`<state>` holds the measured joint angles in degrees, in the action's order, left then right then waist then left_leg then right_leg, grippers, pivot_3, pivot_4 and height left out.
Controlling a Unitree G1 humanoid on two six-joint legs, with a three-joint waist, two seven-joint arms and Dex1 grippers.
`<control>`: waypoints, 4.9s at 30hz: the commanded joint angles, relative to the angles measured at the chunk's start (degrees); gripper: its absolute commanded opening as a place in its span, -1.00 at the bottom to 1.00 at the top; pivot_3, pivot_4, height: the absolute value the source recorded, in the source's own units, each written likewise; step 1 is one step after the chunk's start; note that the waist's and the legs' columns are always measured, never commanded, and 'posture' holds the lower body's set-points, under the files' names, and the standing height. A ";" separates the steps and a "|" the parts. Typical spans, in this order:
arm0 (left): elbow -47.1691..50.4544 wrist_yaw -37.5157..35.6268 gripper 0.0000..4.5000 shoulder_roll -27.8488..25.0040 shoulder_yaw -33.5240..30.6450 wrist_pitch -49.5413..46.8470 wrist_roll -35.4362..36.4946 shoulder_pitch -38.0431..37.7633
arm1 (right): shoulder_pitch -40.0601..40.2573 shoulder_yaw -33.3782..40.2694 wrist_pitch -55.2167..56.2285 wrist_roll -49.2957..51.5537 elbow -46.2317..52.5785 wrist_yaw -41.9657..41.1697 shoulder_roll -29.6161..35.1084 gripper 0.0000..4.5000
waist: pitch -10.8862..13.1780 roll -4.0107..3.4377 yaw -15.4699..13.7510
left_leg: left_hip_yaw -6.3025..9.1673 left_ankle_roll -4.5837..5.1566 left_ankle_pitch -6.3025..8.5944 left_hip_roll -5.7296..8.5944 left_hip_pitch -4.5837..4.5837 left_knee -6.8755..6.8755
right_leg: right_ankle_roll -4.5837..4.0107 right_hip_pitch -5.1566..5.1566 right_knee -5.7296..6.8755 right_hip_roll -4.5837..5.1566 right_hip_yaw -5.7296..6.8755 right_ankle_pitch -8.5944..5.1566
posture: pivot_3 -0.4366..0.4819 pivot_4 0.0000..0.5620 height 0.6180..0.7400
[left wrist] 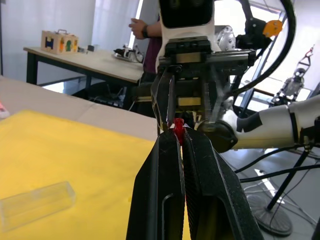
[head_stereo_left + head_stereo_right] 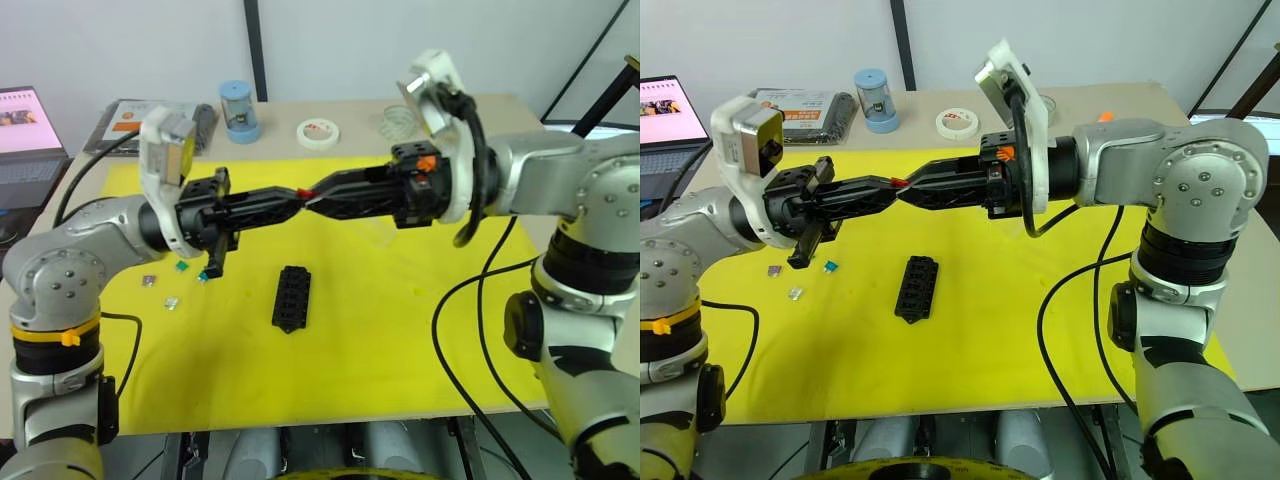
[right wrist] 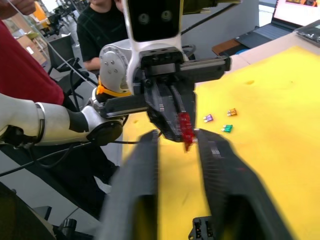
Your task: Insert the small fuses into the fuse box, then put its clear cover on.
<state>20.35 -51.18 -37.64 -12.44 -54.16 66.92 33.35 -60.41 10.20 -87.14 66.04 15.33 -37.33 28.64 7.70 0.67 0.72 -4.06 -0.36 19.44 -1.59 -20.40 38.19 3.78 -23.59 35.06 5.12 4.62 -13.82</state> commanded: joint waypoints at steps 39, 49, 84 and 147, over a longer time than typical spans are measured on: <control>0.58 -1.71 -1.00 -0.85 0.21 3.08 -1.09 -0.69 | 0.24 -2.21 3.62 3.64 1.11 0.53 2.51 -0.99 | 0.02 0.01 -0.01 | 0.04 0.01 0.00 -0.03 -0.02 0.00 | 0.00 0.00 -0.04 -0.02 0.00 0.00 | -0.05 -0.47 1.00; -1.01 -1.14 -0.69 -4.87 1.90 -0.66 -2.30 0.18 | 1.22 -3.70 4.42 2.40 1.80 -0.91 4.54 -1.00 | 0.03 0.00 -0.03 | 0.05 0.05 0.03 -0.03 -0.02 -0.01 | 0.00 0.00 -0.05 -0.03 0.00 0.00 | -0.05 -0.47 1.00; -10.44 -24.65 0.97 -12.62 17.72 38.16 -42.78 -19.89 | 33.05 -35.26 58.57 -45.76 2.06 -18.31 -1.79 -1.00 | 0.25 0.12 -0.12 | -0.03 0.23 0.13 -0.16 -0.02 -0.05 | 0.01 -0.12 -0.06 -0.13 0.02 -0.04 | -0.05 -0.47 1.00; -9.15 -21.94 0.97 -9.63 17.87 38.15 -43.80 -19.65 | 36.30 -33.09 61.03 -50.21 0.56 -18.97 -3.19 -1.00 | 0.22 0.17 -0.16 | 0.02 0.15 0.08 -0.16 0.13 0.00 | 0.01 0.06 0.03 -0.18 0.04 -0.03 | -0.05 -0.47 1.00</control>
<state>9.42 -73.19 -47.21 5.98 -16.05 23.03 13.41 -23.37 -25.15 -25.42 14.00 13.92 -56.35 26.00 7.92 0.84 0.57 -4.03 -0.21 19.52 -1.75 -20.29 38.20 3.80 -23.53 35.09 4.94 4.66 -13.86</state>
